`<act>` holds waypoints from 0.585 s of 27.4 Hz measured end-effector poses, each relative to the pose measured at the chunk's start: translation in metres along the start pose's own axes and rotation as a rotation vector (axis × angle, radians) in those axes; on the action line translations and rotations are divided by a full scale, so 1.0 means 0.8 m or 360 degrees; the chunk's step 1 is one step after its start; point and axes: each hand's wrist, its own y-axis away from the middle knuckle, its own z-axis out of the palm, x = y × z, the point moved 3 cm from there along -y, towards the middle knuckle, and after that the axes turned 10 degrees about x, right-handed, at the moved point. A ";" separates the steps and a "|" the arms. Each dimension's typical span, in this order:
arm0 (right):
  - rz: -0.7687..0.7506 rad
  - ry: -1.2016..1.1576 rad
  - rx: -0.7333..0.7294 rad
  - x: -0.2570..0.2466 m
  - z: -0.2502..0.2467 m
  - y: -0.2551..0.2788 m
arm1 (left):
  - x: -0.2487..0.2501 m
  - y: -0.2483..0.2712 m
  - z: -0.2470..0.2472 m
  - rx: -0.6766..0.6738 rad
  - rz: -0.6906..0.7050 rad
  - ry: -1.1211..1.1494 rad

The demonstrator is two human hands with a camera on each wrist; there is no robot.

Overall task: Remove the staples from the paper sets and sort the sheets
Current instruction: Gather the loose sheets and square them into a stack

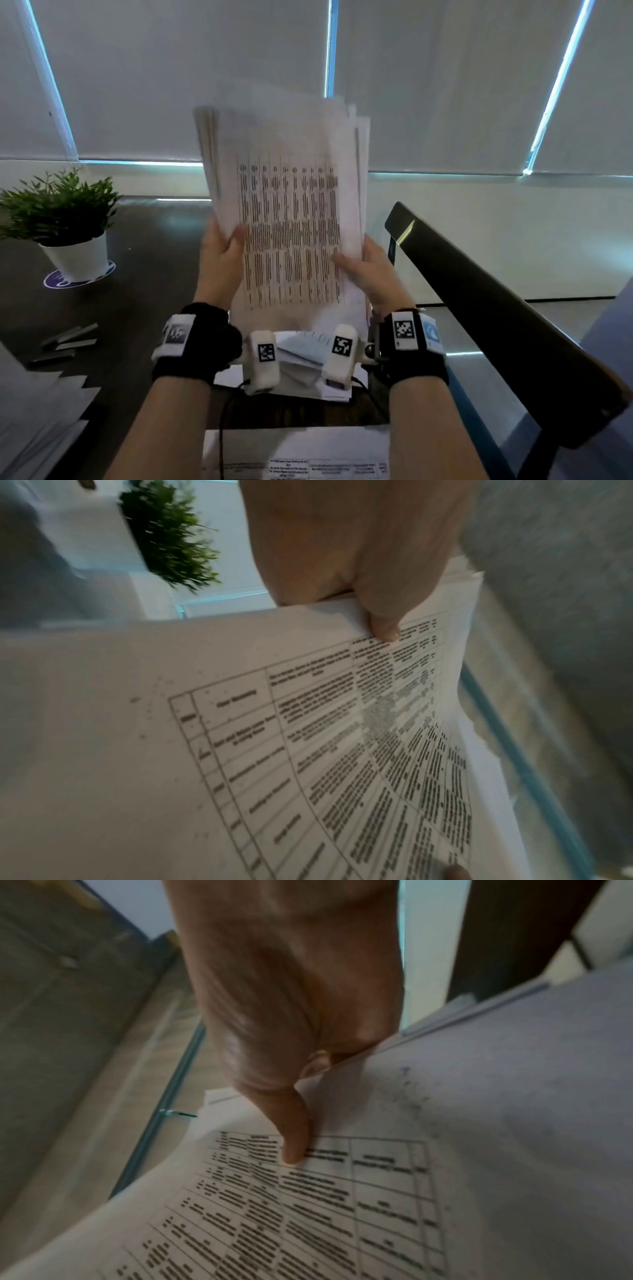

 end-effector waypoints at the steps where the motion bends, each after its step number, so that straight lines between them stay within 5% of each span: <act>1: -0.0057 -0.0057 0.0060 -0.009 0.001 -0.004 | 0.019 0.004 0.008 -0.0027 0.0064 0.0020; 4: -0.0063 -0.0155 0.0128 -0.015 -0.005 -0.006 | 0.025 0.009 0.007 -0.0024 0.0024 0.0087; 7: 0.0048 -0.0195 0.0064 -0.004 -0.002 0.004 | 0.014 0.020 0.004 -0.0217 -0.0291 0.0236; 9: 0.0035 -0.0255 0.0130 -0.014 0.000 0.004 | 0.022 0.022 0.021 -0.0358 -0.0262 0.0184; 12: -0.0142 -0.0355 0.0211 -0.037 0.006 0.000 | 0.046 0.023 0.037 -0.0213 0.0050 0.0233; 16: -0.0046 -0.0180 0.0217 -0.011 0.016 0.012 | 0.026 0.021 0.017 -0.0008 -0.0012 0.0174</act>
